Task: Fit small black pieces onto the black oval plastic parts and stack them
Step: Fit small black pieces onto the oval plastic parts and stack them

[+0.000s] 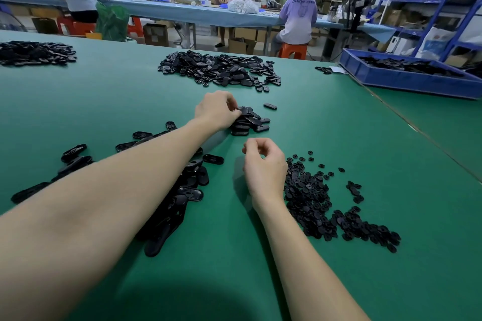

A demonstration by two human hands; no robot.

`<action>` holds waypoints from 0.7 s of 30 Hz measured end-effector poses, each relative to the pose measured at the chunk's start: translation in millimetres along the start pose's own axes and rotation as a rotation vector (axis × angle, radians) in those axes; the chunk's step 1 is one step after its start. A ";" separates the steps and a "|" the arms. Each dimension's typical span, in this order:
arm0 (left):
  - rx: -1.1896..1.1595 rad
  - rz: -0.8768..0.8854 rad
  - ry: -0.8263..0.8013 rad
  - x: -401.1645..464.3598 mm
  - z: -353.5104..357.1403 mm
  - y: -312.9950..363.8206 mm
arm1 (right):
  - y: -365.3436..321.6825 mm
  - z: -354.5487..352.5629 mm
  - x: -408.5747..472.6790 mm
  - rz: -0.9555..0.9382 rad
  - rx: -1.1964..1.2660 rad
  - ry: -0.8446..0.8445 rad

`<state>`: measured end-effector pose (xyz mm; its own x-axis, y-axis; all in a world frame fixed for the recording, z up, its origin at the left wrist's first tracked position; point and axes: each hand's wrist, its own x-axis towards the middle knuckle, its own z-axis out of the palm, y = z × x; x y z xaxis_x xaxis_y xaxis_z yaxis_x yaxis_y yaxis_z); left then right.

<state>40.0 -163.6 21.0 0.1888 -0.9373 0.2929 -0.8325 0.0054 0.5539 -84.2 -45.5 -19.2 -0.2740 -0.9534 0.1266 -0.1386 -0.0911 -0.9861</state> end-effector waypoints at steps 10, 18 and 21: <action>-0.202 0.212 -0.086 -70.7 -32.8 -9.0 | -3.0 -2.8 -2.3 0.010 -0.019 -0.012; -0.008 0.326 -0.355 -97.0 -50.5 -20.2 | -4.5 -2.6 -4.7 0.009 -0.069 -0.056; 0.131 0.299 -0.368 -94.3 -53.3 -33.5 | -5.1 -2.9 -4.3 0.023 -0.063 -0.075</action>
<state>77.8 -56.8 16.3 -0.2458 -0.9624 0.1160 -0.8852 0.2716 0.3776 -85.0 -40.1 -14.4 -0.2061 -0.9741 0.0932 -0.1929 -0.0529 -0.9798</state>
